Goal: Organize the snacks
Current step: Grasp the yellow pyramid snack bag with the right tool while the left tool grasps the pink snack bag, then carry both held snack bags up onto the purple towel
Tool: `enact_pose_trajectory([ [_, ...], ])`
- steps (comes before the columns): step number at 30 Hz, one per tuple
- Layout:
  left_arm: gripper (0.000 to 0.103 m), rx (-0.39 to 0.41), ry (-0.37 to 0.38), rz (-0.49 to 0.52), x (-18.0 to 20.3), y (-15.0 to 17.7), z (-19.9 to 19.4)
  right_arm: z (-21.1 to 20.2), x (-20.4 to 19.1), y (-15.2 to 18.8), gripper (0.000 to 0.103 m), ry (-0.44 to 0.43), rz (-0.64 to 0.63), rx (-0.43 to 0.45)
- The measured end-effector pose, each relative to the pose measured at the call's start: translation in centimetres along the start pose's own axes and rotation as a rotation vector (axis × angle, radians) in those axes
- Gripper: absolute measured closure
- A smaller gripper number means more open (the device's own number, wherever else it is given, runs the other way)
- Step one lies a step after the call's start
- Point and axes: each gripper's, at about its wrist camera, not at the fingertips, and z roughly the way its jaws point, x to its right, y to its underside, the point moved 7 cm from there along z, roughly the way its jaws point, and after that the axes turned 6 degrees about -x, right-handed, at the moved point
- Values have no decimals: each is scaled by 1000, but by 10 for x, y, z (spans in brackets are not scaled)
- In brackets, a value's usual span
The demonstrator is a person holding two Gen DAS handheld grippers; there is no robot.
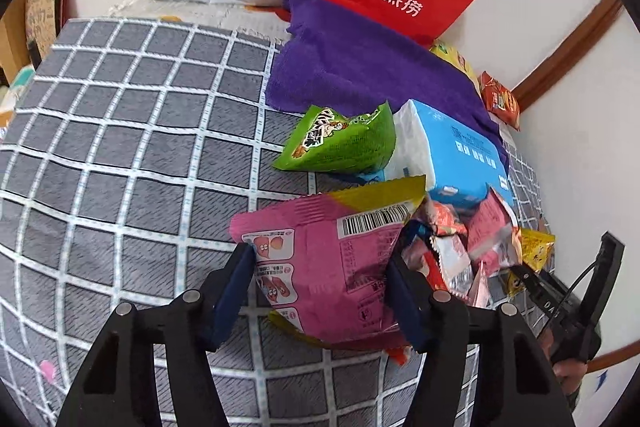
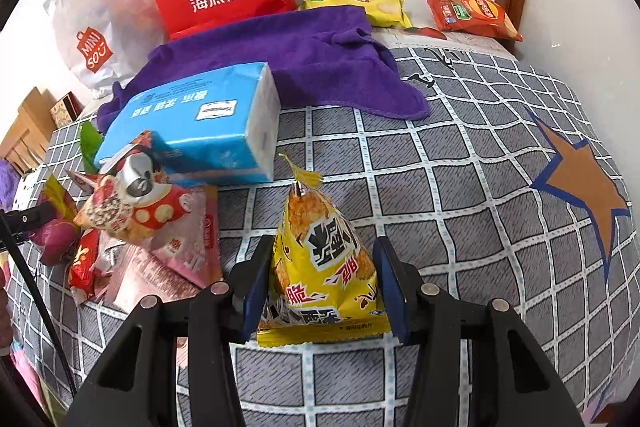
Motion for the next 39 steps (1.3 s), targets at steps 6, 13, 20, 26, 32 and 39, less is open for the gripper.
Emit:
enact_pose_trajectory([
  [6, 42, 28, 1, 33, 6, 9, -19, -17, -5, 3, 54, -1, -10, 25],
  [13, 42, 38, 25, 67, 28, 13, -33, -40, -16, 2, 54, -29, -14, 50],
  [20, 42, 66, 35, 108, 53, 2, -50, -59, -32, -4, 54, -35, -46, 66],
  [26, 42, 88, 44, 139, 73, -14, -59, -72, -37, -19, 54, -39, -58, 90],
  [32, 42, 99, 52, 157, 90, -37, -60, -74, -39, -40, 54, -46, -65, 90],
  [39, 42, 122, 23, 190, 106, -73, -59, -75, -41, -84, 54, -41, -77, 129],
])
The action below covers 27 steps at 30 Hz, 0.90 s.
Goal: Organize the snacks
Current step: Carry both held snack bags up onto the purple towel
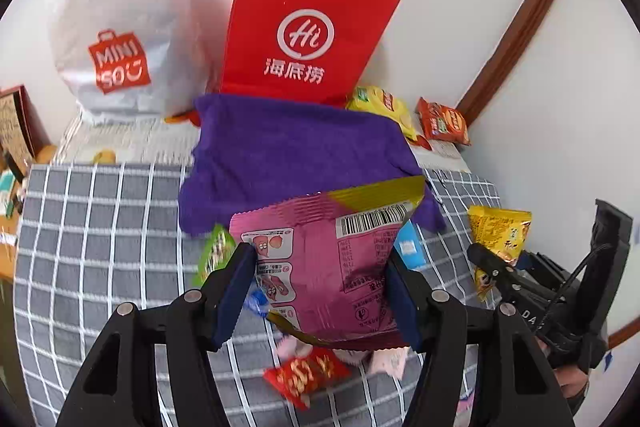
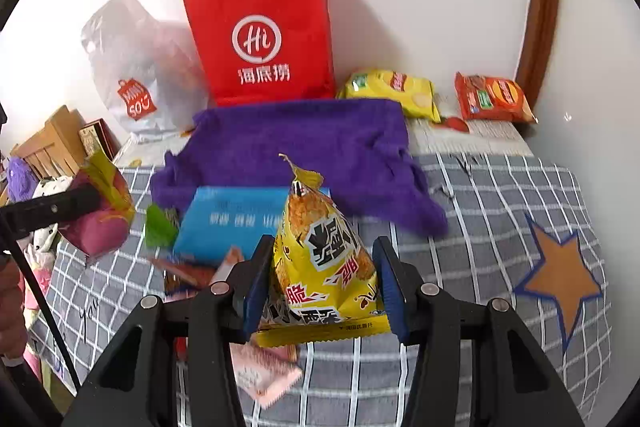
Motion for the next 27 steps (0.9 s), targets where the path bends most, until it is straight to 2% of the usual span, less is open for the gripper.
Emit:
enact_pose_trajectory([
  [8, 42, 26, -28, 24, -1, -47, 11, 15, -6, -58, 54, 11, -29, 34],
  [15, 42, 19, -81, 25, -15, -80, 32, 37, -16, -105, 54, 4, -50, 46],
  [27, 42, 10, -100, 4, -34, -117, 66, 82, -25, -142, 54, -8, -75, 38],
])
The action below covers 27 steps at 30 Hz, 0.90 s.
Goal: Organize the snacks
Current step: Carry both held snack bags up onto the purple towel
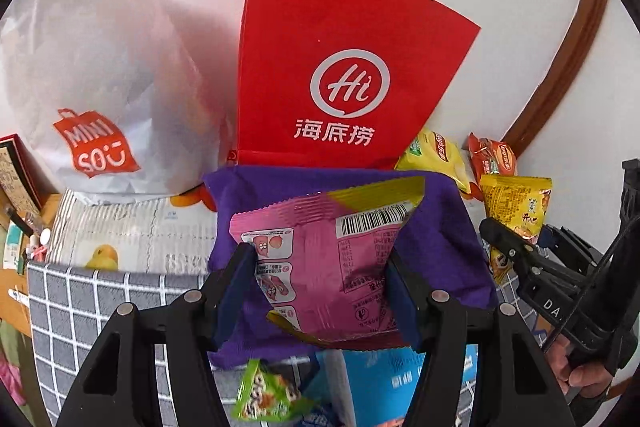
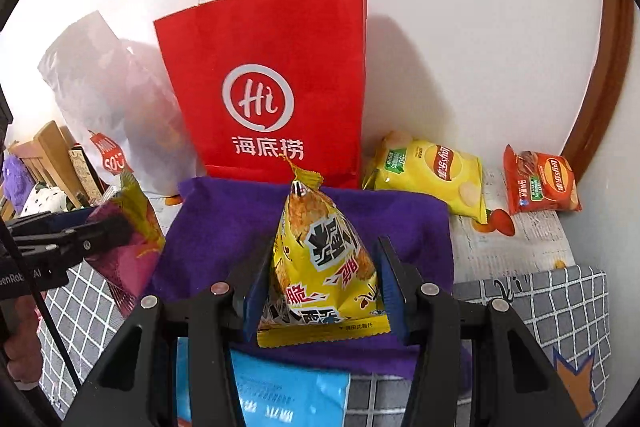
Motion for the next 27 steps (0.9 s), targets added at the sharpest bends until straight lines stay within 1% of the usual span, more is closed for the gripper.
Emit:
enact_pose_trajectory([
  [2, 42, 0, -6, 5, 0, -7, 7, 7, 4, -2, 54, 4, 6, -6],
  [6, 42, 6, -43, 16, 0, -18, 22, 23, 13, -9, 54, 15, 11, -19],
  [11, 42, -5, -38, 7, -1, -30, 41, 41, 22, -18, 54, 27, 13, -31],
  [15, 42, -7, -70, 21, -3, -37, 55, 57, 26, -25, 54, 24, 14, -38],
  [18, 42, -19, -69, 9, -8, -37, 70, 70, 29, -24, 54, 11, 21, -46],
  [21, 42, -42, -76, -1, -17, -35, 85, 90, 30, -20, 54, 8, 14, -86],
  [24, 42, -75, -76, -21, -25, -31, 98, 101, 32, -18, 54, -1, 18, -105],
  [27, 42, -91, -75, -28, -30, -27, 103, 113, 33, -15, 54, 0, 14, -124],
])
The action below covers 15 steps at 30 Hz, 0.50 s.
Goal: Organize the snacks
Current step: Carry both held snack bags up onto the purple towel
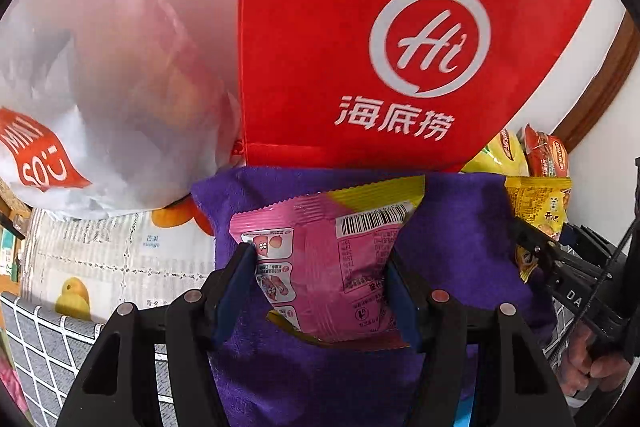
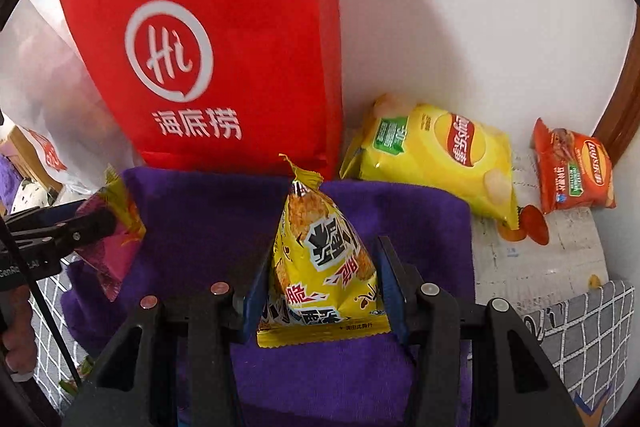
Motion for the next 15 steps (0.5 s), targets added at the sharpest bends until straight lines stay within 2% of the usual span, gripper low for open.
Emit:
enact_pose_trajectory([
  [11, 42, -68, -15, 3, -1, 7, 24, 40, -1, 12, 54, 7, -4, -106],
  [13, 42, -46, -32, -2, -2, 6, 25, 44, -3, 15, 54, -16, 2, -135],
  [15, 42, -47, -42, 6, 0, 7, 27, 48, -4, 16, 54, 12, -13, -140],
])
